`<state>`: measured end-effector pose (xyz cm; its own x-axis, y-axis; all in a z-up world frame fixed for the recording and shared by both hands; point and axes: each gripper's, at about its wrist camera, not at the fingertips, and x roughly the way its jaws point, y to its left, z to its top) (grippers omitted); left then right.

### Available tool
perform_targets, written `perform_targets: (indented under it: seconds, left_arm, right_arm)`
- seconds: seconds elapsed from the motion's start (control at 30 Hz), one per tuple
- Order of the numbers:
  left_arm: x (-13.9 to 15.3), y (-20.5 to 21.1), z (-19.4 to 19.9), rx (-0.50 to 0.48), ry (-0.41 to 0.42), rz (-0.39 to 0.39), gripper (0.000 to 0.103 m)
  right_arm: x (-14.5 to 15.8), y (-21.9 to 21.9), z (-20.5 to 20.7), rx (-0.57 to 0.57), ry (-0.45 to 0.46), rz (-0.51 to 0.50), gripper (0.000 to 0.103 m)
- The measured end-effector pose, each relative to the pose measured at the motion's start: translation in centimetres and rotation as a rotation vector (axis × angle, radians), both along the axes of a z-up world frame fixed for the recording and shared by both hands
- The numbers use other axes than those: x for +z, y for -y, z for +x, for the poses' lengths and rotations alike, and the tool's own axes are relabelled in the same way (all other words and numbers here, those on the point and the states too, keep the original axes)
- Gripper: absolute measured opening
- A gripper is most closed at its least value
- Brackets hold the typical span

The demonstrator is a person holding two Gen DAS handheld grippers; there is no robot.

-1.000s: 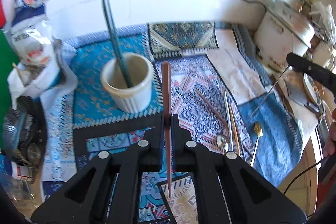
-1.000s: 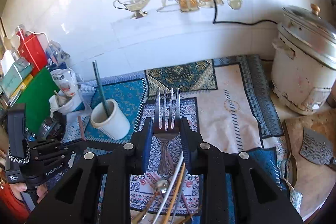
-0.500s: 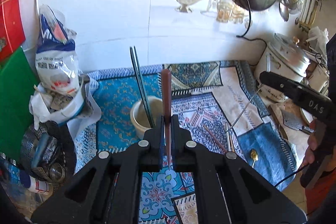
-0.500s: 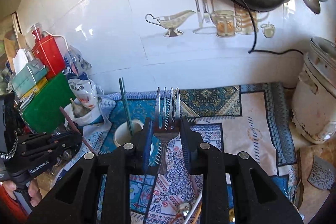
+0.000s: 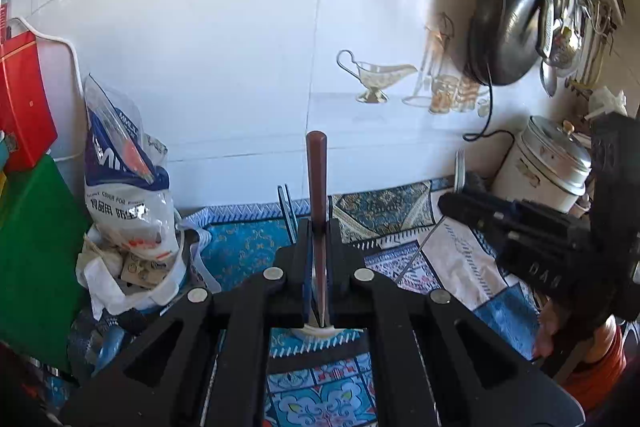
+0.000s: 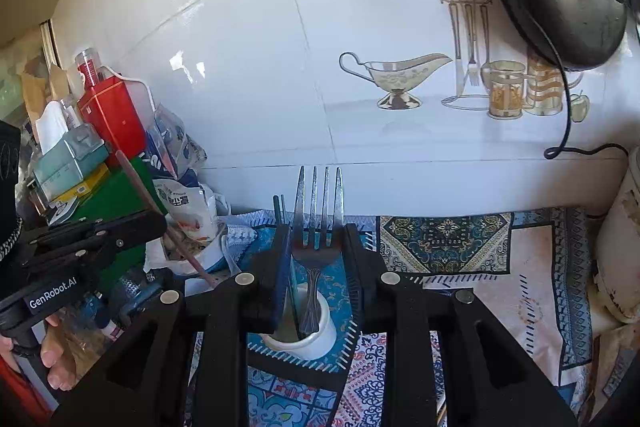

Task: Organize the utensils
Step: 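Carry the brown chopstick and silver fork into the white cup with both tools, then open both tools, releasing the chopstick and fork in the cup, and withdraw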

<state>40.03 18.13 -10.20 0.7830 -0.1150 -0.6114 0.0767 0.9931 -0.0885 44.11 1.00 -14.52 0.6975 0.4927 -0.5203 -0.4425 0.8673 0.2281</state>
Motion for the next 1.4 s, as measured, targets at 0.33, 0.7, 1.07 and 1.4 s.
perform_targets:
  seconds: [0.33, 0.7, 1.07, 1.4]
  left_arm:
    - [-4.8, -2.8, 4.5, 0.027, -0.086, -0.059, 0.004]
    - [-9.7, -3.7, 6.6, 0.003, -0.197, -0.112, 0.004]
    - [-9.8, -3.1, 6.3, -0.002, -0.213, -0.073, 0.006]
    - [-7.0, -0.9, 3.4, 0.014, -0.163, 0.008, 0.025]
  right_arm:
    - [-5.6, -4.5, 3.4, 0.035, -0.124, -0.063, 0.023]
    - [-11.0, -6.6, 5.0, 0.047, -0.218, -0.187, 0.023]
    - [-10.1, -6.7, 4.7, 0.063, -0.262, -0.143, 0.024]
    - [-4.9, -2.4, 1.3, 0.028, -0.159, -0.104, 0.026]
